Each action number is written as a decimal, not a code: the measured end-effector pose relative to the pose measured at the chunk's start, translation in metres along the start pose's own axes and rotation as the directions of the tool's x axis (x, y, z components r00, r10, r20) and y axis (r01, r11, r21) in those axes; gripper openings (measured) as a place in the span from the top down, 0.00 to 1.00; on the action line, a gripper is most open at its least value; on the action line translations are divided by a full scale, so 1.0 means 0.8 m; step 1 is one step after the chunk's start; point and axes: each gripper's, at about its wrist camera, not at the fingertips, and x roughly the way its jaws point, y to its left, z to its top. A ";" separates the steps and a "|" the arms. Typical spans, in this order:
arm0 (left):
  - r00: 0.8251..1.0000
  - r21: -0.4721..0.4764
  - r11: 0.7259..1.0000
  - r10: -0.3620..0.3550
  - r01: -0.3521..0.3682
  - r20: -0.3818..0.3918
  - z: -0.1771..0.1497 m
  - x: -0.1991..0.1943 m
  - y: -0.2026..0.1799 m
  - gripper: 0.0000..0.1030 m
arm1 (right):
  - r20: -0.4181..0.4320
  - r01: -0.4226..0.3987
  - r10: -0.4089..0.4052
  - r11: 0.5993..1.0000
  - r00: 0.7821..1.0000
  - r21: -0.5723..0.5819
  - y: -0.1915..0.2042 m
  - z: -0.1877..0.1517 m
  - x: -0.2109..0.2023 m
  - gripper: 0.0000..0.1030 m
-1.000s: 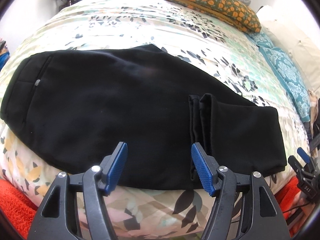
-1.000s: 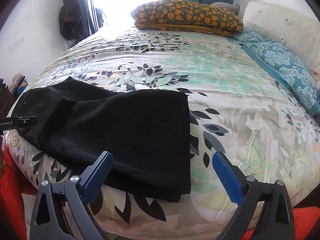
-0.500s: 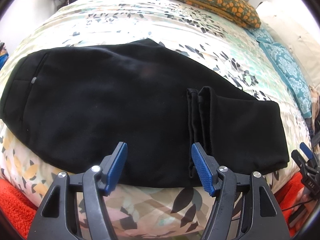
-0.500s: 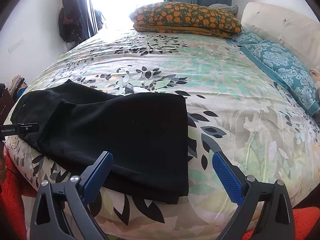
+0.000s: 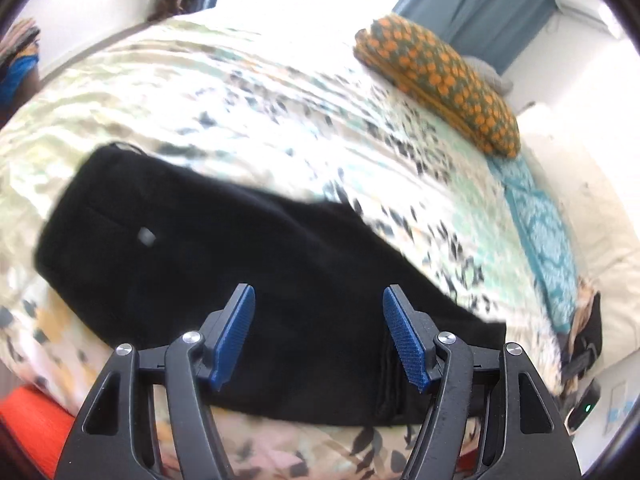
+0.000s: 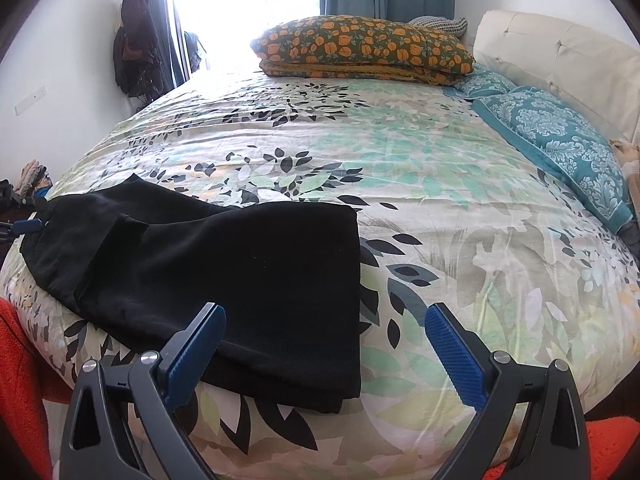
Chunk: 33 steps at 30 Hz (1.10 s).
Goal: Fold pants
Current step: 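Move the left gripper to the folded end of the pants, then grasp the folded end with the left gripper and fold it over, release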
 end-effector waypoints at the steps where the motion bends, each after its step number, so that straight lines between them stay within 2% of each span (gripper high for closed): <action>1: 0.999 -0.038 0.999 0.018 -0.016 0.034 0.020 -0.013 0.026 0.20 | -0.001 0.003 -0.003 1.000 1.000 0.004 -0.001 0.001 0.001 0.04; 3: 0.996 -0.120 0.991 0.064 -0.055 0.068 0.054 -0.029 0.090 0.19 | -0.006 0.007 -0.007 1.000 1.000 0.012 -0.002 0.002 0.003 0.04; 4: 0.994 -0.163 0.983 0.090 -0.079 0.057 0.067 -0.029 0.125 0.19 | -0.006 0.007 -0.007 1.000 1.000 0.016 -0.001 0.003 0.004 0.04; 6: 0.990 -0.239 0.961 0.136 -0.138 -0.025 0.080 -0.015 0.186 0.19 | -0.006 0.003 -0.002 1.000 1.000 0.017 0.003 0.005 0.006 0.04; 8: 0.986 -0.263 0.953 0.128 -0.153 -0.110 0.077 0.006 0.225 0.19 | -0.014 0.000 0.000 1.000 1.000 0.006 0.010 0.006 0.009 0.04; 10: 0.978 -0.219 0.964 0.113 -0.151 -0.177 0.067 0.028 0.235 0.19 | -0.028 -0.005 0.005 1.000 1.000 -0.012 0.020 0.004 0.014 0.04; 12: 0.969 -0.173 0.970 0.131 -0.169 -0.210 0.060 0.048 0.234 0.19 | -0.043 -0.016 0.014 0.999 0.999 -0.031 0.029 0.003 0.018 0.04; 14: 0.965 -0.169 0.969 0.140 -0.179 -0.220 0.053 0.064 0.231 0.19 | -0.048 -0.023 0.021 0.998 0.999 -0.054 0.038 0.001 0.020 0.04; 17: 0.954 -0.189 0.970 0.095 -0.153 -0.286 0.047 0.093 0.232 0.19 | -0.044 -0.025 0.021 0.995 0.999 -0.093 0.048 -0.001 0.018 0.04; 18: 0.949 -0.181 0.969 0.109 -0.168 -0.294 0.044 0.097 0.233 0.18 | -0.040 -0.023 0.019 0.994 0.999 -0.103 0.050 -0.001 0.017 0.04; 20: 0.953 -0.162 0.973 0.113 -0.163 -0.282 0.043 0.096 0.229 0.21 | -0.034 -0.019 0.015 0.993 0.999 -0.114 0.051 -0.001 0.014 0.04; 21: 0.956 -0.161 0.974 0.112 -0.159 -0.270 0.043 0.092 0.228 0.37 | -0.032 -0.016 0.012 0.993 0.999 -0.114 0.051 -0.001 0.014 0.04; 22: 0.959 -0.154 0.976 0.113 -0.157 -0.259 0.044 0.086 0.226 0.65 | -0.032 -0.014 0.010 0.994 0.999 -0.110 0.050 -0.001 0.014 0.04; 23: 0.962 -0.160 0.976 0.106 -0.150 -0.253 0.045 0.081 0.226 0.78 | -0.032 -0.012 0.009 0.994 0.999 -0.104 0.049 -0.001 0.014 0.04; 24: 0.965 -0.174 0.974 0.099 -0.144 -0.243 0.046 0.073 0.225 0.84 | -0.031 -0.012 0.009 0.995 0.999 -0.098 0.047 0.000 0.014 0.04; 27: 0.977 -0.184 0.974 0.099 -0.134 -0.188 0.049 0.046 0.207 0.89 | -0.026 -0.011 0.009 0.997 1.000 -0.081 0.041 0.003 0.015 0.04; 29: 0.989 -0.174 0.979 0.079 -0.101 -0.128 0.051 0.022 0.181 0.89 | -0.022 -0.014 0.013 0.998 1.000 -0.067 0.039 0.004 0.015 0.04; 33: 0.997 -0.129 0.991 -0.037 0.029 -0.062 0.047 -0.023 0.114 0.89 | -0.013 -0.035 0.035 0.999 0.999 -0.039 0.035 0.008 0.016 0.04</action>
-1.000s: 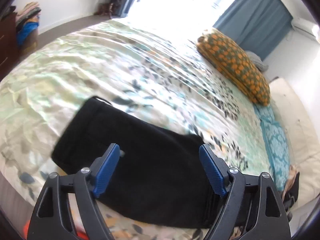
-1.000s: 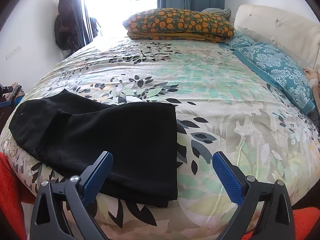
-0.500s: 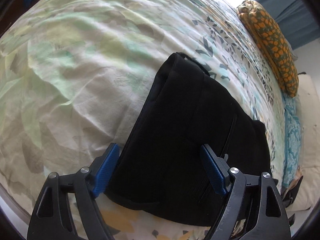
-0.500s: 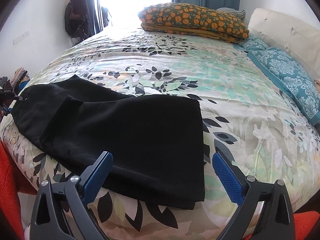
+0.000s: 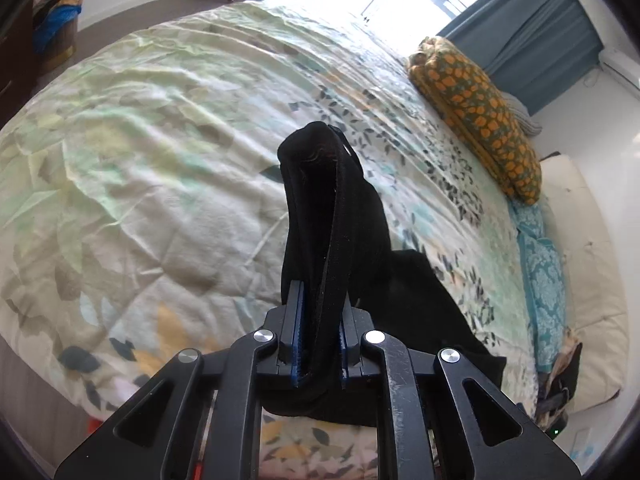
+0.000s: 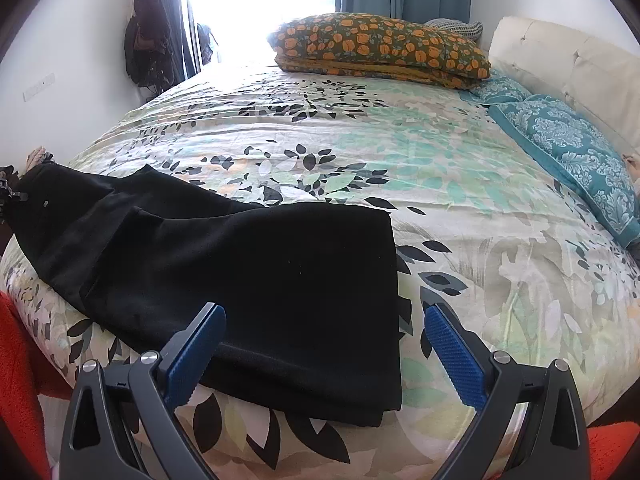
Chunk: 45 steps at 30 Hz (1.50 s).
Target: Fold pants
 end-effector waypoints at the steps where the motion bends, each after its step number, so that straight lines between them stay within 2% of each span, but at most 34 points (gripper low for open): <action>1: 1.000 0.024 0.999 -0.031 0.031 -0.002 -0.006 -0.005 -0.021 0.89 | 0.000 -0.011 0.011 1.000 1.000 0.005 0.000 0.001 0.001 0.04; 5: 0.992 0.111 0.986 -0.118 0.123 -0.050 -0.043 0.000 -0.102 0.90 | -0.001 -0.037 0.037 0.999 0.999 0.014 0.001 0.002 0.004 0.04; 8: 0.976 0.121 0.971 -0.194 0.206 -0.101 -0.070 0.016 -0.155 0.90 | 0.002 -0.052 0.052 0.998 0.999 0.036 -0.002 0.001 0.002 0.04; 12: 0.932 0.102 0.935 -0.321 0.341 -0.171 -0.095 0.042 -0.225 0.91 | 0.025 -0.063 0.061 0.995 0.998 0.079 -0.016 0.003 -0.008 0.04; 14: 0.911 0.108 0.917 -0.358 0.384 -0.204 -0.108 0.057 -0.262 0.92 | 0.038 -0.074 0.070 0.991 0.997 0.116 -0.027 0.005 -0.014 0.04; 18: 0.876 0.123 0.893 -0.383 0.433 -0.294 -0.150 0.101 -0.331 0.92 | 0.062 -0.139 0.129 0.968 0.990 0.208 -0.054 0.007 -0.019 0.04; 20: 0.865 0.142 0.890 -0.364 0.432 -0.346 -0.181 0.133 -0.358 0.92 | 0.080 -0.201 0.186 0.944 0.979 0.263 -0.069 0.008 -0.019 0.04; 22: 0.879 0.252 0.890 -0.261 0.379 -0.400 -0.215 0.178 -0.381 0.88 | 0.100 -0.268 0.248 0.907 0.963 0.325 -0.084 0.006 -0.018 0.04; 23: 0.886 0.324 0.885 -0.180 0.335 -0.427 -0.234 0.202 -0.387 0.85 | 0.109 -0.295 0.274 0.887 0.955 0.356 -0.090 0.005 -0.017 0.04; 24: 0.894 0.407 0.873 -0.070 0.269 -0.443 -0.252 0.222 -0.390 0.80 | 0.118 -0.322 0.300 0.866 0.947 0.382 -0.096 0.003 -0.015 0.04; 25: 0.899 0.459 0.861 0.004 0.219 -0.438 -0.267 0.230 -0.390 0.73 | 0.125 -0.344 0.321 0.847 0.939 0.406 -0.102 0.001 -0.013 0.04; 26: 0.905 0.459 0.859 -0.012 0.227 -0.424 -0.272 0.222 -0.385 0.69 | 0.130 -0.360 0.338 0.830 0.932 0.426 -0.107 0.000 -0.012 0.04; 28: 0.918 0.440 0.862 -0.068 0.251 -0.391 -0.267 0.187 -0.374 0.40 | 0.141 -0.388 0.365 0.797 0.920 0.463 -0.116 -0.004 -0.011 0.04; 29: 0.926 0.433 0.862 -0.100 0.263 -0.363 -0.259 0.167 -0.365 0.34 | 0.146 -0.399 0.377 0.780 0.914 0.482 -0.120 -0.007 -0.010 0.04; 31: 0.951 0.447 0.861 -0.122 0.244 -0.284 -0.234 0.128 -0.344 0.30 | 0.149 -0.424 0.410 0.742 0.900 0.519 -0.126 -0.011 -0.004 0.04; 32: 0.964 0.455 0.865 -0.108 0.212 -0.244 -0.220 0.113 -0.331 0.30 | 0.153 -0.452 0.443 0.718 0.883 0.528 -0.124 -0.011 0.001 0.04; 35: 0.989 0.411 0.905 -0.059 0.111 -0.139 -0.184 0.088 -0.280 0.30 | 0.141 -0.567 0.581 0.666 0.802 0.485 -0.093 0.003 0.015 0.04; 36: 0.993 0.380 0.921 -0.041 0.080 -0.111 -0.175 0.083 -0.258 0.30 | 0.100 -0.587 0.617 0.668 0.781 0.457 -0.074 0.009 0.023 0.04; 37: 0.996 0.351 0.936 -0.011 0.040 -0.087 -0.169 0.082 -0.237 0.30 | 0.036 -0.577 0.627 0.692 0.778 0.433 -0.054 0.014 0.033 0.04; 39: 0.997 0.285 0.958 0.052 -0.034 -0.055 -0.167 0.083 -0.196 0.30 | -0.107 -0.485 0.564 0.779 0.819 0.398 -0.020 0.019 0.058 0.04; 40: 0.996 0.249 0.967 0.069 -0.054 -0.050 -0.167 0.084 -0.177 0.30 | -0.158 -0.450 0.542 0.801 0.826 0.395 -0.009 0.019 0.070 0.04; 42: 0.995 0.185 0.980 0.090 -0.079 -0.053 -0.177 0.087 -0.150 0.30 | -0.188 -0.444 0.554 0.793 0.811 0.416 0.004 0.018 0.085 0.04; 43: 0.993 0.165 0.982 0.101 -0.090 -0.056 -0.181 0.089 -0.143 0.30 | -0.196 -0.449 0.561 0.790 0.804 0.418 0.010 0.019 0.089 0.11; 44: 0.992 0.150 0.984 0.110 -0.100 -0.059 -0.182 0.089 -0.136 0.30 | -0.217 -0.448 0.557 0.800 0.802 0.399 0.018 0.022 0.090 0.46; 45: 0.992 0.140 0.985 0.113 -0.104 -0.058 -0.184 0.090 -0.134 0.30 | -0.256 -0.394 0.486 0.855 0.835 0.337 0.026 0.024 0.086 0.62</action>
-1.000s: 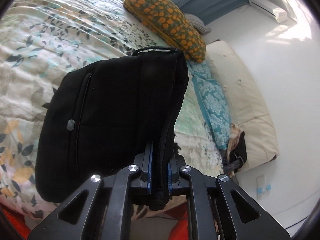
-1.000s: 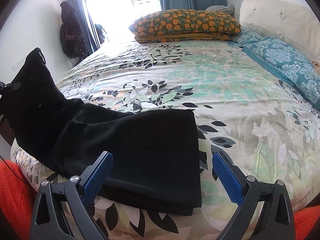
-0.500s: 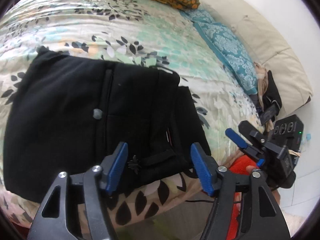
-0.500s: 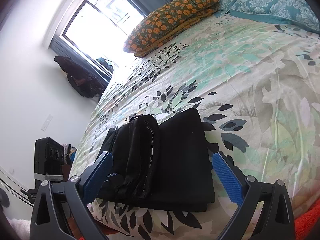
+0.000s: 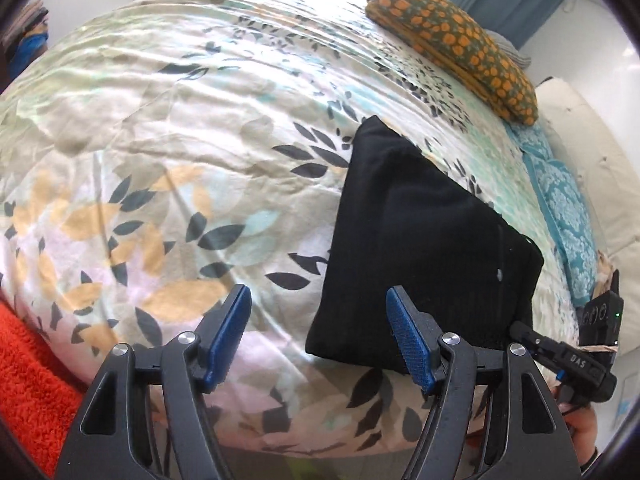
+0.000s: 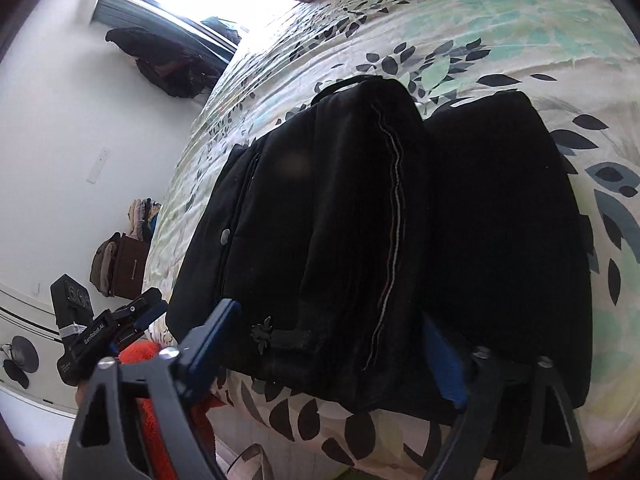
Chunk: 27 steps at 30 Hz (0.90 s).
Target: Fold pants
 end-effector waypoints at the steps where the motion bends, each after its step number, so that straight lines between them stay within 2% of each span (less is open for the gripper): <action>1: 1.000 -0.008 1.000 -0.004 0.004 0.006 0.000 -0.002 0.002 0.30 | -0.003 0.017 -0.017 0.999 1.000 -0.037 0.008 0.003 -0.001 0.70; 2: 1.000 -0.012 1.000 -0.008 0.008 0.015 0.002 -0.004 0.005 0.30 | 0.003 0.015 -0.015 0.998 1.000 -0.063 0.014 0.006 -0.006 0.76; 4: 0.999 -0.005 1.000 -0.007 0.007 0.032 0.007 -0.009 0.003 0.30 | 0.045 -0.032 0.035 0.997 0.998 -0.071 0.018 0.014 -0.033 0.80; 6: 0.999 0.017 1.000 -0.007 0.006 0.044 0.007 -0.012 -0.003 0.30 | 0.101 -0.114 0.117 0.993 0.988 -0.039 0.011 0.022 -0.073 0.81; 10: 0.999 0.054 0.999 -0.011 0.009 0.035 0.002 -0.009 -0.015 0.30 | 0.144 -0.143 0.140 0.990 0.980 0.005 -0.023 0.027 -0.124 0.81; 15: 1.000 0.103 0.995 -0.007 0.006 0.006 -0.007 0.002 -0.036 0.30 | 0.081 -0.033 0.020 0.986 0.997 0.164 -0.117 0.005 -0.098 0.81; 17: 1.000 0.138 0.990 0.000 0.000 0.001 -0.012 0.003 -0.046 0.30 | 0.083 -0.067 0.049 0.973 0.995 0.220 -0.143 -0.010 -0.084 0.81; 19: 1.000 0.181 0.983 0.010 -0.011 0.002 -0.017 0.002 -0.057 0.30 | 0.127 -0.117 0.086 0.959 0.988 0.257 -0.157 -0.020 -0.085 0.80; 21: 1.000 0.225 0.974 0.015 -0.015 0.002 -0.022 0.002 -0.068 0.30 | 0.147 -0.127 0.089 0.954 0.985 0.272 -0.162 -0.021 -0.086 0.73; 22: 1.000 0.248 0.969 0.018 -0.018 0.004 -0.022 0.002 -0.075 0.30 | 0.143 -0.113 0.075 0.953 0.987 0.281 -0.166 -0.021 -0.089 0.58; 23: 1.000 0.272 0.962 0.023 -0.025 0.010 -0.022 0.002 -0.082 0.30 | 0.142 -0.082 0.041 0.953 0.989 0.291 -0.171 -0.019 -0.096 0.38; 24: 0.999 0.297 0.954 0.029 -0.035 0.023 -0.022 0.000 -0.090 0.30 | 0.165 -0.045 -0.005 0.954 0.986 0.295 -0.174 -0.019 -0.109 0.31; 27: 0.996 0.380 0.923 0.032 -0.060 0.082 -0.017 -0.005 -0.121 0.30 | 0.276 0.053 -0.120 0.969 0.954 0.241 -0.160 -0.017 -0.155 0.29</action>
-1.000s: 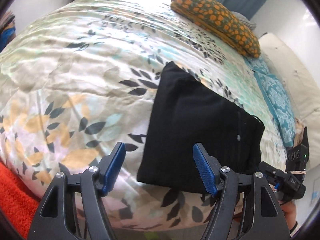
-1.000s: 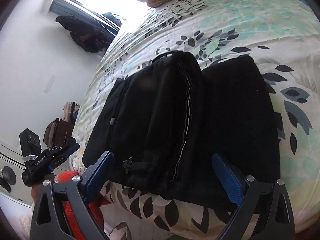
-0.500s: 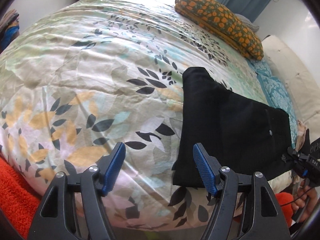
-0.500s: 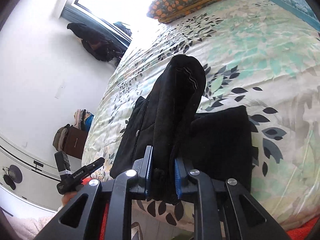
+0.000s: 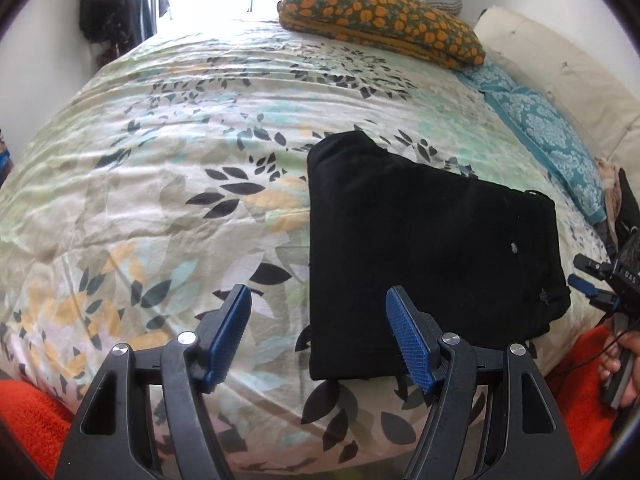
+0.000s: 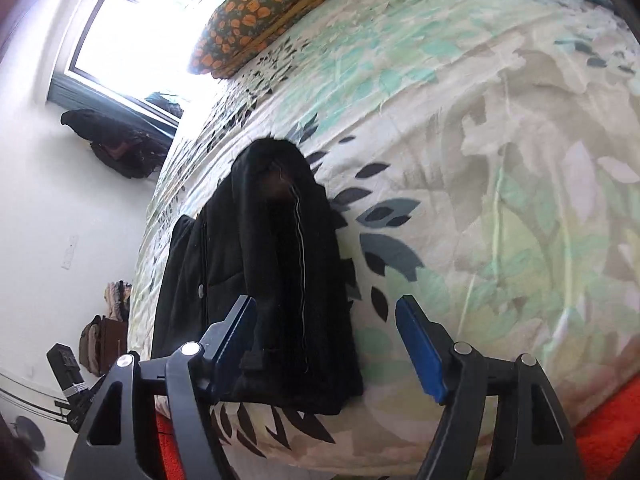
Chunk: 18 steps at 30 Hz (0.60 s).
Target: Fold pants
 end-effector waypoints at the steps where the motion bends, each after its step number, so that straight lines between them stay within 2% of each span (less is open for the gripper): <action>1: 1.000 0.037 0.999 0.002 -0.003 0.017 0.007 0.000 -0.012 0.30 | 0.033 0.009 -0.007 0.998 0.999 -0.054 0.014 0.003 -0.013 0.29; 4: 0.999 0.144 0.990 -0.007 0.001 0.042 0.020 0.014 -0.051 0.30 | 0.072 -0.032 0.052 0.966 0.996 -0.256 0.076 0.001 -0.030 0.31; 6: 1.000 0.207 0.978 -0.011 0.007 0.018 0.017 0.037 -0.076 0.30 | 0.019 -0.057 0.069 0.933 0.997 -0.356 0.112 -0.008 -0.006 0.32; 8: 0.998 0.256 0.967 0.016 -0.001 -0.056 0.002 0.072 -0.092 0.30 | -0.045 -0.005 -0.014 0.915 0.999 -0.403 0.123 -0.029 0.037 0.36; 9: 0.995 0.279 0.960 0.056 -0.030 -0.085 -0.009 0.086 -0.097 0.30 | -0.081 0.048 -0.088 0.911 0.993 -0.409 0.113 -0.046 0.059 0.37; 10: 0.994 0.292 0.956 0.063 -0.034 -0.088 -0.018 0.090 -0.098 0.29 | -0.106 0.096 -0.152 0.906 0.983 -0.412 0.101 -0.057 0.076 0.47; 11: 0.996 0.302 0.953 0.053 -0.028 -0.075 -0.023 0.083 -0.098 0.29 | -0.099 0.106 -0.160 0.904 0.982 -0.413 0.094 -0.066 0.076 0.51; 12: 0.996 0.310 0.950 0.045 -0.019 -0.077 -0.023 0.074 -0.096 0.29 | -0.079 0.098 -0.142 0.907 0.987 -0.410 0.092 -0.066 0.067 0.51; 15: 0.993 0.243 0.968 -0.039 0.066 -0.115 0.004 0.052 -0.077 0.29 | -0.046 0.113 -0.143 0.907 0.989 -0.406 0.098 -0.050 0.039 0.53; 18: 0.993 0.133 0.986 -0.093 0.103 -0.077 0.065 0.054 -0.053 0.24 | 0.041 0.099 -0.090 0.914 0.995 -0.393 0.115 -0.019 0.014 0.52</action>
